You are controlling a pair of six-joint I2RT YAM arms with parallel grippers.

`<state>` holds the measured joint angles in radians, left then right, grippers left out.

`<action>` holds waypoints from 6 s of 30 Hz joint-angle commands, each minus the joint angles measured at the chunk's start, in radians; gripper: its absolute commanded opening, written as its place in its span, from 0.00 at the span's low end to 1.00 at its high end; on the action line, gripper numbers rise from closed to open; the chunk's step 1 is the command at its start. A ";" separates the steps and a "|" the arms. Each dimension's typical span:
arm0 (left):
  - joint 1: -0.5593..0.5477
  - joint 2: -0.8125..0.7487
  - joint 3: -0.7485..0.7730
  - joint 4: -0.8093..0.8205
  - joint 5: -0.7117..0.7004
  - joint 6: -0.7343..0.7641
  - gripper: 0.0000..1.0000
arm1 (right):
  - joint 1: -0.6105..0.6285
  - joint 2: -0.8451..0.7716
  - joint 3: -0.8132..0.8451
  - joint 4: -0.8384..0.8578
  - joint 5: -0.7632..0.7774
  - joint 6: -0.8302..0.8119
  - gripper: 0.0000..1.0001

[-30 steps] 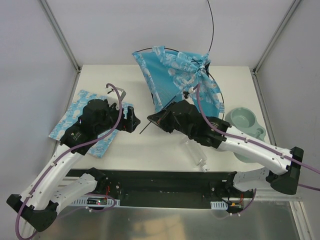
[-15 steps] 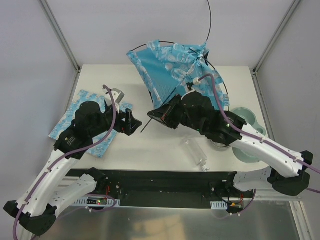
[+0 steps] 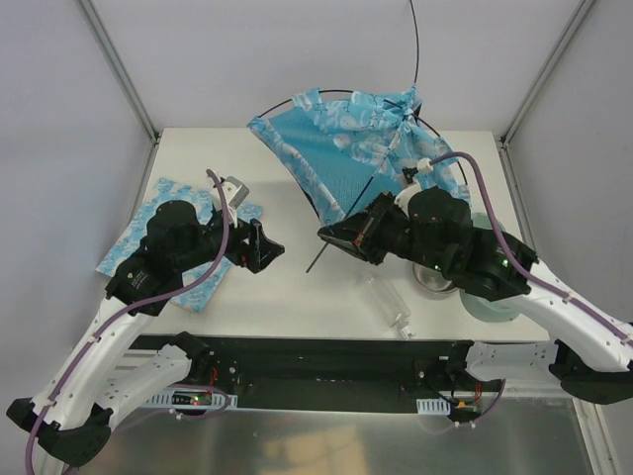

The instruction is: Set up the pet tent

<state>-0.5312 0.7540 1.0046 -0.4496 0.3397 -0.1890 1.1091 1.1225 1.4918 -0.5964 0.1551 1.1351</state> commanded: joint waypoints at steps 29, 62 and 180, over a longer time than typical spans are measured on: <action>-0.010 0.100 0.146 0.042 0.225 -0.026 0.84 | -0.032 -0.286 0.068 -0.296 -0.016 0.057 0.00; -0.012 -0.047 -0.187 0.161 0.044 -0.018 0.81 | -0.034 0.075 -0.283 0.520 0.093 0.114 0.00; -0.023 0.281 -0.528 1.330 0.147 -0.072 0.00 | -0.227 -0.001 -0.366 0.563 0.182 -0.052 0.00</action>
<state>-0.5446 1.0824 0.4759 0.8513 0.4644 -0.2707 0.9150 1.1618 1.1152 -0.0708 0.1719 1.2400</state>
